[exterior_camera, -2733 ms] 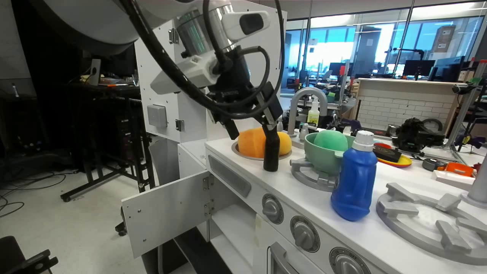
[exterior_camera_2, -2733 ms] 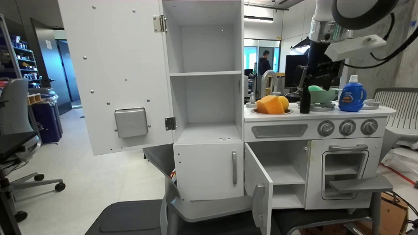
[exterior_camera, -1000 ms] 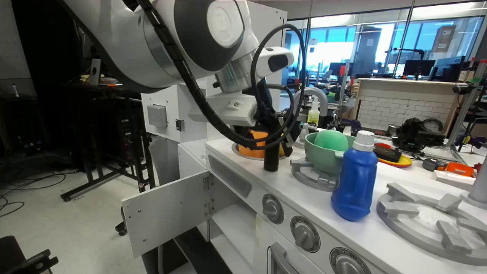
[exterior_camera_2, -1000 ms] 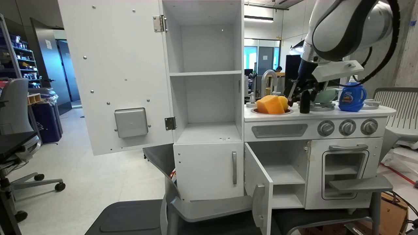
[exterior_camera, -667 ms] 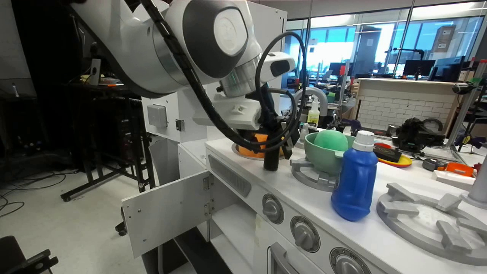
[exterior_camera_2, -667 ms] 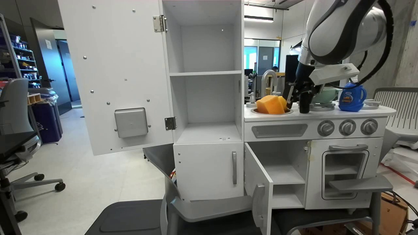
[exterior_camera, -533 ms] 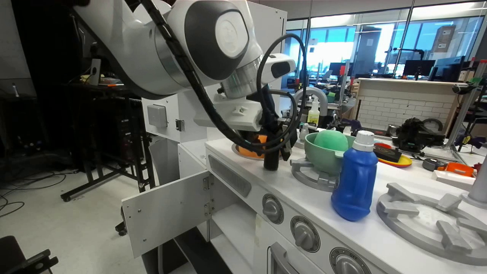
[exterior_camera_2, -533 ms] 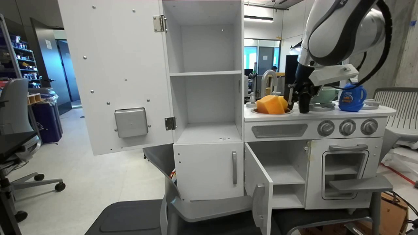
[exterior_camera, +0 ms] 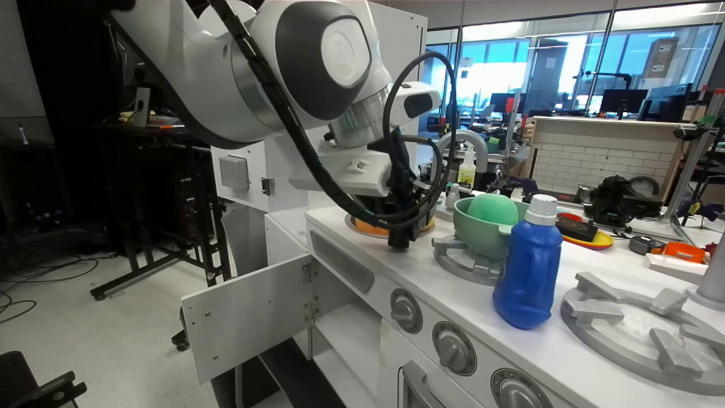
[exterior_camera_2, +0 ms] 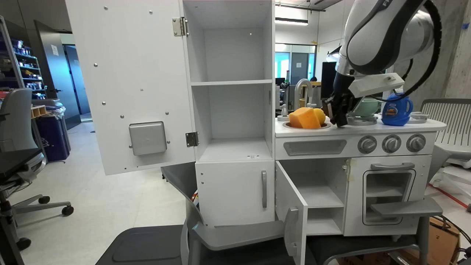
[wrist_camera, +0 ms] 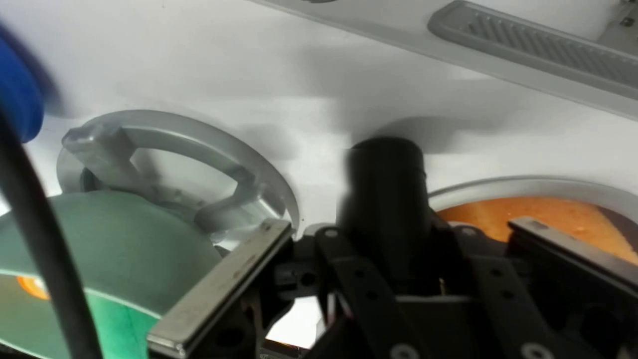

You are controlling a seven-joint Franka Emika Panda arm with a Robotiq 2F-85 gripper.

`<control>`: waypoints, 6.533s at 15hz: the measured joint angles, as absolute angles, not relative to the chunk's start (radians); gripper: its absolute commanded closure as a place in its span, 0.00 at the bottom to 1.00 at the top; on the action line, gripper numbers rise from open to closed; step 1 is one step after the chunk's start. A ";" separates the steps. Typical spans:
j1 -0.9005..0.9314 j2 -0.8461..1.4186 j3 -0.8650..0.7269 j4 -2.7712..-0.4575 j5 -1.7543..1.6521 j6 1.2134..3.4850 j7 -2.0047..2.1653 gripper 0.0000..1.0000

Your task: Open the cabinet under sink, put the black bottle and blue bottle inside the cabinet underneath the sink

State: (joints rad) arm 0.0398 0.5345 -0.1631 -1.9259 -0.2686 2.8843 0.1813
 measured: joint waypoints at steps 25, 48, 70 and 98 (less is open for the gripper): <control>0.110 0.279 -0.243 -2.519 -0.763 3.098 0.359 0.94; 0.721 1.153 -0.625 -2.006 0.250 3.489 0.298 0.94; 0.709 1.461 -0.705 -1.673 0.448 3.462 0.147 0.94; 0.744 1.274 -0.654 -1.903 0.228 3.433 -0.006 0.00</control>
State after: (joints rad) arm 0.7442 1.2739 -0.6539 -1.9029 0.2278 3.4329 -0.0060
